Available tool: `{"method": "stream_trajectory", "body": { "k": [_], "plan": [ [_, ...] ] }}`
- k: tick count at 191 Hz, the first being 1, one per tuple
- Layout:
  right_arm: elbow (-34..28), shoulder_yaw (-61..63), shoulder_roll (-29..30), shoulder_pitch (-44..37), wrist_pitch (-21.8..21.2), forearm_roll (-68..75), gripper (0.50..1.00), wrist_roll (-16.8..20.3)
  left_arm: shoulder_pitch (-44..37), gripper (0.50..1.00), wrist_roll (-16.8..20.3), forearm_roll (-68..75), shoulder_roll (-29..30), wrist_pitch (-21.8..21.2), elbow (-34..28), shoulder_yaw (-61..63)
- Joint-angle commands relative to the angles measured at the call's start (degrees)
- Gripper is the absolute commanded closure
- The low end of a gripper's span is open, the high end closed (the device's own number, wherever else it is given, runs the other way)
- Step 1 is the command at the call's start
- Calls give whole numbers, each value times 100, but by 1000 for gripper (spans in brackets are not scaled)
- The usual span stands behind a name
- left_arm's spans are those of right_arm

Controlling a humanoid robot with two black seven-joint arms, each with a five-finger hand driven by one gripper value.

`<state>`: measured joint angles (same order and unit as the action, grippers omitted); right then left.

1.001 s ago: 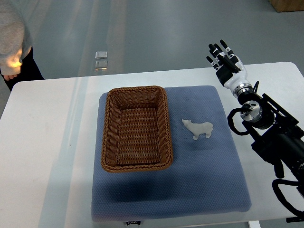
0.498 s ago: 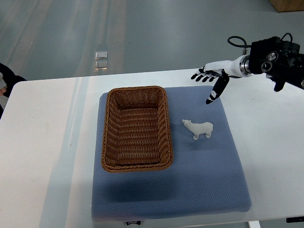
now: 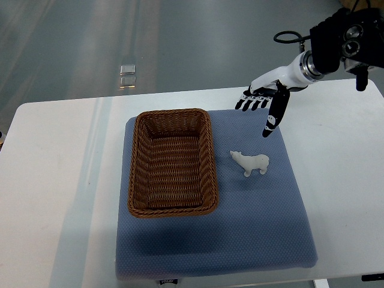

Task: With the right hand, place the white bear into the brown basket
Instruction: 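Move the right hand over the white polar bear figurine, then close the right hand's fingers around the white polar bear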

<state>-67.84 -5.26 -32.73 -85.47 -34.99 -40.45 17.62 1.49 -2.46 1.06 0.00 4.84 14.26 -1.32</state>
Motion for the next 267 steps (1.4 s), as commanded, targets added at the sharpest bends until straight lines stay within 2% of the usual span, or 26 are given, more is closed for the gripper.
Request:
{"method": "stream_trajectory", "body": {
  "k": [1,64,113,170,232,240,256,267],
  "plan": [
    [-54,-1,-5,250,124,-42,579,-5,0,500,0,0,0,0,-3,0],
    [-124,69,135,1120,1090,-209,583,-13,0,500,0,0,0,0,-20,9],
    [-124,87,144,1366,1425,-332,599,-22,0,500,0,8,0,-9,-20,18],
    [-124,87,232,1568,1618,-341,668,-31,0,500,0,0,0,0,-20,9],
    [-124,87,258,1674,1662,-350,709,-66,0,500,0,8,0,-9,-20,18],
    [-124,87,267,1709,1706,-359,732,-66,0,500,0,8,0,-9,-20,18],
    [-124,87,267,1770,1785,-394,746,-66,0,500,0,0,0,-9,-20,18],
    [-124,87,302,1797,1811,-526,797,-75,0,500,0,0,0,0,-20,18]
  ]
}}
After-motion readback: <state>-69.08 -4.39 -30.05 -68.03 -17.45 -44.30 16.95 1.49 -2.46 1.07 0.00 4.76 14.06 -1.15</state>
